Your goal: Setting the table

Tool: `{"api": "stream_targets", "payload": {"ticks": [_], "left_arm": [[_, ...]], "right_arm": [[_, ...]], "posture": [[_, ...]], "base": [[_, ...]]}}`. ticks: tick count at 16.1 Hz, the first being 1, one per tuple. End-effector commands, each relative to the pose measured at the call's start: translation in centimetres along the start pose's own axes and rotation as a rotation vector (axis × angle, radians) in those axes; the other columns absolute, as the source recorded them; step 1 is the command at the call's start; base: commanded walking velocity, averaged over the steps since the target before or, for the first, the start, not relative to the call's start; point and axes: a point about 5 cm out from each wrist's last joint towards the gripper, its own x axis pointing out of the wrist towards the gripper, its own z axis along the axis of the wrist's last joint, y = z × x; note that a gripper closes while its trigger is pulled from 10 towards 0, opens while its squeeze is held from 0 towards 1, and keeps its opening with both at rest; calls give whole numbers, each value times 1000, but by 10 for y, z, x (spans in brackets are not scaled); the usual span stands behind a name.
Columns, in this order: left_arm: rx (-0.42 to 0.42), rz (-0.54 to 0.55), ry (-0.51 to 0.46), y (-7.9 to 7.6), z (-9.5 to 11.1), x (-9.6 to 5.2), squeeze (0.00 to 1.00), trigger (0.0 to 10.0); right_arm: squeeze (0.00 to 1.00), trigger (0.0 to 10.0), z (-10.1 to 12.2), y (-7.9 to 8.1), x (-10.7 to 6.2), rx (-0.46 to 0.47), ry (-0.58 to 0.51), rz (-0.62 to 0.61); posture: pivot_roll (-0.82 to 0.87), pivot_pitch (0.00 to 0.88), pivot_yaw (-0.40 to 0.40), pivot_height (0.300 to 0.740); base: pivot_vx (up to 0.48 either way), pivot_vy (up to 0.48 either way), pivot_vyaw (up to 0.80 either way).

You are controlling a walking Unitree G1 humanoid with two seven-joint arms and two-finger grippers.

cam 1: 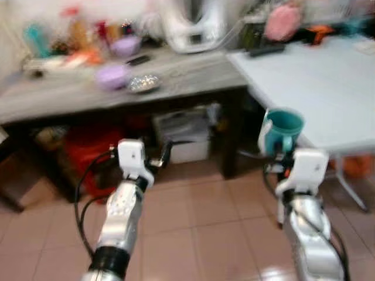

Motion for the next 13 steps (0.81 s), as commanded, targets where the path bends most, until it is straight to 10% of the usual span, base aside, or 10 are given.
{"api": "stream_targets", "payload": {"ticks": [1,13], "left_arm": [[27,46,-2,8,0,-3,0,10000],[23,-20,-1,7,-3,-22,0,10000]], "right_arm": [[0,10000,10,3,2,-3,-43,25],[0,10000,7,1,1,-5,-40,20]], "posture": [[-144,0,96,740],[-134,0,98,740]], "base": [[0,0,731],[23,0,163]]}}
